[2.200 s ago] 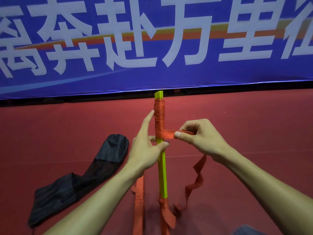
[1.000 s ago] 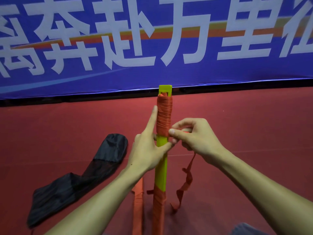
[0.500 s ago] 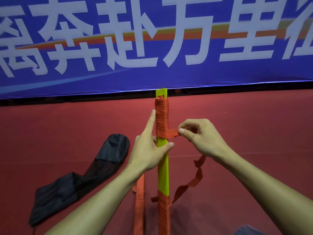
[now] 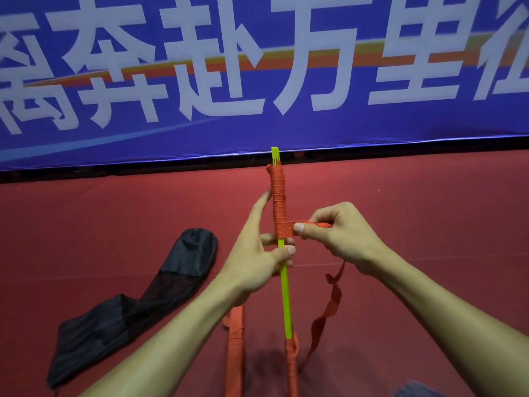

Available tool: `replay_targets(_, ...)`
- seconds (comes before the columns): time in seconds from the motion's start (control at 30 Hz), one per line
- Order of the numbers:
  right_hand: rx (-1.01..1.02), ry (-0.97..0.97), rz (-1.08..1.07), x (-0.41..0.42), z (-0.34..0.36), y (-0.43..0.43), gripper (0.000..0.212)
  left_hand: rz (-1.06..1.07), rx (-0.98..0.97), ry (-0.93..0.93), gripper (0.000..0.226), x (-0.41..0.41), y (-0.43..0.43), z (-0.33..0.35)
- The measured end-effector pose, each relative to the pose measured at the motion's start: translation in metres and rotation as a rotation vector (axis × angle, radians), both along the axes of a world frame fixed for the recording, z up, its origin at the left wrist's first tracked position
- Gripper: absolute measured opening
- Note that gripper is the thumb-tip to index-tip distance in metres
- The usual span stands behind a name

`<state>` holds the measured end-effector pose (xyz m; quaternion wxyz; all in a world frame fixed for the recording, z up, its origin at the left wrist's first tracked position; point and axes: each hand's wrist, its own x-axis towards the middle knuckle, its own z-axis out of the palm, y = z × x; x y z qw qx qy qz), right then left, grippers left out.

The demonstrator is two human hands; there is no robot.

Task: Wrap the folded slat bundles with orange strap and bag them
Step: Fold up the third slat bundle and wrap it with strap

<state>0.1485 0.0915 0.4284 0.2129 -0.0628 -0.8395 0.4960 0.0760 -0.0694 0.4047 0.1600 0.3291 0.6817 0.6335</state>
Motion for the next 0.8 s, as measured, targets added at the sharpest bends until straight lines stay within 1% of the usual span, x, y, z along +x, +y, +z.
replay_targets(0.17, -0.103, 0.017, 0.033, 0.0006, -0.0009, -0.0005, 0.035, -0.084, 0.068, -0.039, 0.085, 0.0028, 0.0031, 0.0025)
replay_targets(0.23, -0.115, 0.020, 0.027, 0.0016, 0.0002, 0.0002, 0.038, -0.116, 0.095, -0.045, 0.082, 0.0036, 0.0039, 0.0027)
replay_targets(0.37, -0.132, 0.026, 0.033, 0.0009, 0.0021, -0.0008, 0.039, -0.114, 0.123, -0.047, 0.080, 0.0038, 0.0054, 0.0012)
replay_targets(0.5, -0.140, 0.014, 0.045, 0.0003, 0.0030, -0.0022, 0.032, -0.121, 0.161, -0.021, 0.083, 0.0061, 0.0054, 0.0026)
replay_targets(0.57, -0.133, 0.016, 0.041, 0.0001, 0.0024, -0.0021, 0.029, -0.101, 0.162, 0.012, 0.094, 0.0069, 0.0046, 0.0040)
replay_targets(0.63, -0.147, 0.037, 0.046, 0.0002, 0.0021, -0.0027, 0.021, -0.093, 0.166, 0.049, 0.103, 0.0076, 0.0039, 0.0049)
replay_targets(0.7, -0.182, 0.062, 0.068, 0.0006, 0.0024, -0.0045, 0.010, -0.109, 0.180, 0.068, 0.105, 0.0081, 0.0034, 0.0052)
replay_targets(0.8, -0.217, 0.078, 0.100, 0.0013, 0.0025, -0.0083, 0.007, -0.129, 0.187, 0.032, 0.104, 0.0093, 0.0043, 0.0050)
